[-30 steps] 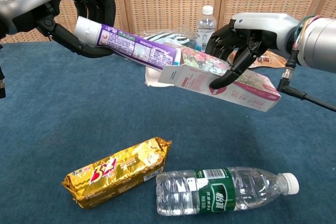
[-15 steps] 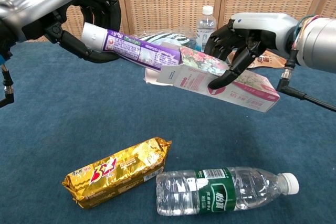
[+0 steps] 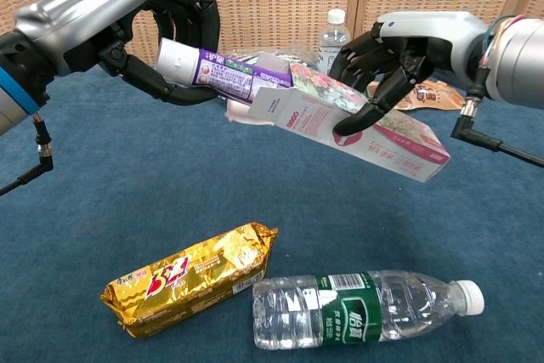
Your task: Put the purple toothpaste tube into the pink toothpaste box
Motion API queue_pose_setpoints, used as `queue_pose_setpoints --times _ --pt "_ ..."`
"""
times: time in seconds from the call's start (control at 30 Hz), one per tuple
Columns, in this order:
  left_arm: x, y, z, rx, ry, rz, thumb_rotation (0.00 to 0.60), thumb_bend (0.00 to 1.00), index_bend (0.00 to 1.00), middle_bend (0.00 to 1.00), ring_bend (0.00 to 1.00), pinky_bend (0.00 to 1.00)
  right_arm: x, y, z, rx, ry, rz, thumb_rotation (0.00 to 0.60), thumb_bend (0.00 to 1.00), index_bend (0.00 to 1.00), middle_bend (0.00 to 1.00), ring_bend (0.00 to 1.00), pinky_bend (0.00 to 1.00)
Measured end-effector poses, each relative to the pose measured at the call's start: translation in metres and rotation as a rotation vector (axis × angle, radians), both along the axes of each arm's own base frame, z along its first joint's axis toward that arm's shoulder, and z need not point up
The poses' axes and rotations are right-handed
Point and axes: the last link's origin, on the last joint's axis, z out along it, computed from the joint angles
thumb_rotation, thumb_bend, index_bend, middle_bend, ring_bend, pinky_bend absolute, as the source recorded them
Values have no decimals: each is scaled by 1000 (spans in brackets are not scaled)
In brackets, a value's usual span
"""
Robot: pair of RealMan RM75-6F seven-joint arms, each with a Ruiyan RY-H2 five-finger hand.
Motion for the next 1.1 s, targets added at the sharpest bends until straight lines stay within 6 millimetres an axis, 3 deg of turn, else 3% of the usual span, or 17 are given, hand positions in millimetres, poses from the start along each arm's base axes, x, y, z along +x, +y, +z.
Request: queue_pose_setpoints --times 0.2,0.6,0.8,0.97,1.1 --pt "10 4 -1 20 7 -19 600 320 816 675 544 548 2 2 8 19 -62 -15 600 5 594 503 382 476" --pt "39 6 3 58 35 -68 600 320 794 534 421 444 7 3 27 53 -210 -63 600 5 594 505 382 476" --pt "46 6 5 66 47 -71 600 320 590 334 262 321 5 3 33 78 -280 -89 600 5 594 505 382 481" --pt "48 7 7 84 75 -68 600 321 345 90 53 141 5 3 36 94 -328 -106 600 4 594 506 382 483" --pt "48 6 11 85 89 -59 600 320 278 21 3 80 4 2 39 110 -379 -124 600 5 594 508 383 490"
